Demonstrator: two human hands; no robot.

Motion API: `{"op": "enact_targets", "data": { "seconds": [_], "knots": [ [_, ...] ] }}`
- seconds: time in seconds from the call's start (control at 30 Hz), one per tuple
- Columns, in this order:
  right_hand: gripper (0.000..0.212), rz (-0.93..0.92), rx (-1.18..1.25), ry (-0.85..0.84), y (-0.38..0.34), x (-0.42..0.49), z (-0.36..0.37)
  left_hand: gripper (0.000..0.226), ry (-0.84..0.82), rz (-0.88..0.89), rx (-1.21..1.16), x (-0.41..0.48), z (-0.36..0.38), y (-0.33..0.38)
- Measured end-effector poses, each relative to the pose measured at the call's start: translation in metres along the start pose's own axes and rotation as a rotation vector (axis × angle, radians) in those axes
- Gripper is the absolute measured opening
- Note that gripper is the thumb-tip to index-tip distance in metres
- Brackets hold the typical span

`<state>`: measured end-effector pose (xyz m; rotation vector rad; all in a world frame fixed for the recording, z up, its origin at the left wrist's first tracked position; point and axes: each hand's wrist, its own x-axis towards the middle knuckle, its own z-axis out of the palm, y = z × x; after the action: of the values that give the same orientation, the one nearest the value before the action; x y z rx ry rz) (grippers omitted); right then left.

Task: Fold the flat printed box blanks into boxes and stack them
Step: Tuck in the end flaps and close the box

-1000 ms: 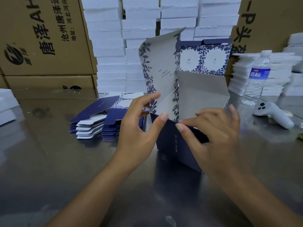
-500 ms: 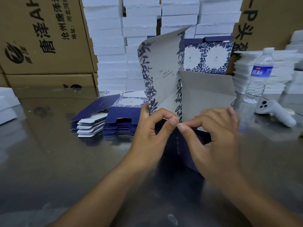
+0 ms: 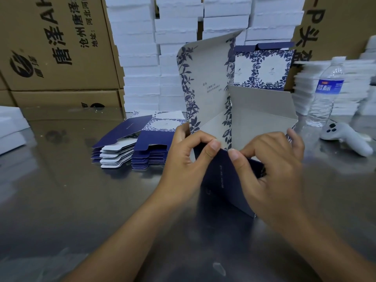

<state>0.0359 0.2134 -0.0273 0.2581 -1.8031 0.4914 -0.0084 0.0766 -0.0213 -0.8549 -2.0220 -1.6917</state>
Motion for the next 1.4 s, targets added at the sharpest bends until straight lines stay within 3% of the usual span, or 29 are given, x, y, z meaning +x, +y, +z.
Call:
{"op": "enact_targets", "data": {
  "seconds": [0.5, 0.73, 1.1, 1.4],
  "knots": [
    [0.036, -0.068, -0.077, 0.051, 0.009, 0.002, -0.005, 0.025, 0.036, -0.007, 0.085, 0.005, -0.007, -0.006],
    [0.036, -0.045, -0.029, 0.052, 0.006, 0.0, -0.005, 0.018, 0.197, 0.037, 0.165, 0.007, -0.014, -0.013],
    [0.04, -0.123, -0.063, 0.093, 0.01, 0.001, -0.005, 0.015, 0.221, 0.034, 0.176, 0.01, -0.016, -0.014],
    [0.039, -0.113, -0.001, 0.099, 0.011, 0.0, -0.006, 0.036, 0.282, 0.35, 0.489, 0.009, -0.026, -0.022]
  ]
}}
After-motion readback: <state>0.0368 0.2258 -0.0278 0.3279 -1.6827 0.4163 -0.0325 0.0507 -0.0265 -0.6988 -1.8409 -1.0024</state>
